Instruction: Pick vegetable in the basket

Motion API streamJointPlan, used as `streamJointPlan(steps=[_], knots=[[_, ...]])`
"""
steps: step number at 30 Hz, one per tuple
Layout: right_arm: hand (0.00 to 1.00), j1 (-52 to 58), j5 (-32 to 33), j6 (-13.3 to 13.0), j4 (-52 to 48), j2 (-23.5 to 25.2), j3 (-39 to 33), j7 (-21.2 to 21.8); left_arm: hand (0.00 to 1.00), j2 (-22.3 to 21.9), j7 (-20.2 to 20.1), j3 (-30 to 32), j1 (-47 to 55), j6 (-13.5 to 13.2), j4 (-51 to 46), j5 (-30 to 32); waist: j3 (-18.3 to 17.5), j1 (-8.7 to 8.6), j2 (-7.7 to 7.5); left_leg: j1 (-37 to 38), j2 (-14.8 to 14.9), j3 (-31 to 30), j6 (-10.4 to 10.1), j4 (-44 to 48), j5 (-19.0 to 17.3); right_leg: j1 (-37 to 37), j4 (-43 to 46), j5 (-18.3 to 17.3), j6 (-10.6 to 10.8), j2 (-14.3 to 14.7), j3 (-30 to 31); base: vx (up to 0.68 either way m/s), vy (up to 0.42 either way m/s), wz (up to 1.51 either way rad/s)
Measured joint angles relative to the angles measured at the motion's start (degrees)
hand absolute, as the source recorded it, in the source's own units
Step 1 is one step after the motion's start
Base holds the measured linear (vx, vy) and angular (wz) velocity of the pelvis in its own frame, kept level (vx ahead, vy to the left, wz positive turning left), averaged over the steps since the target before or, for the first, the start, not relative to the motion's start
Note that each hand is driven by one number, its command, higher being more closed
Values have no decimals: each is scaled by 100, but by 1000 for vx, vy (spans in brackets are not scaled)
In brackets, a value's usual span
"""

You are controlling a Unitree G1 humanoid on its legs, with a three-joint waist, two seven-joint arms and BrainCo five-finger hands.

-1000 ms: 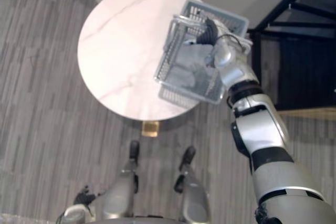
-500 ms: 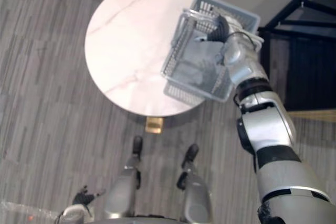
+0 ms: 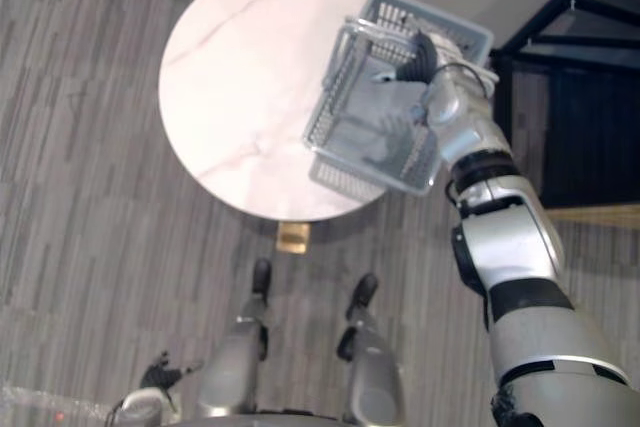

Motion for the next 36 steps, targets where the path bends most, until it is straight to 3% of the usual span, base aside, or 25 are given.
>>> streamJointPlan(steps=[10, 11, 21, 36], knots=[[0, -88, -176, -85, 55, -244, -67, -172, 0, 8, 0, -6, -82, 4, 2, -2, 55, 89, 107, -170, -18, -28, -3, -22, 65, -226, 121, -2, 3, -40, 33, -3, 1, -1], [100, -141, -191, -80, 91, -277, -102, -171, 0, 8, 0, -23, -96, -7, -9, -2, 56, 89, 110, -222, -24, -34, -1, -25, 87, -289, 156, -3, 2, -53, 33, -22, 7, 4], [100, -212, -216, -72, 269, -659, -212, -179, 0, 21, 27, -285, -131, -42, -13, -4, 138, 94, 270, -361, -70, -123, 20, -2, 134, -399, 182, -1, 3, -97, -10, 4, 0, 3], [100, -37, -469, -72, 111, -650, 295, -169, 0, 18, 117, -417, -132, -71, -67, -1, 128, 122, 292, -293, -72, -122, 26, 0, 150, -376, 256, -3, 3, -114, 17, 0, 0, 0]])
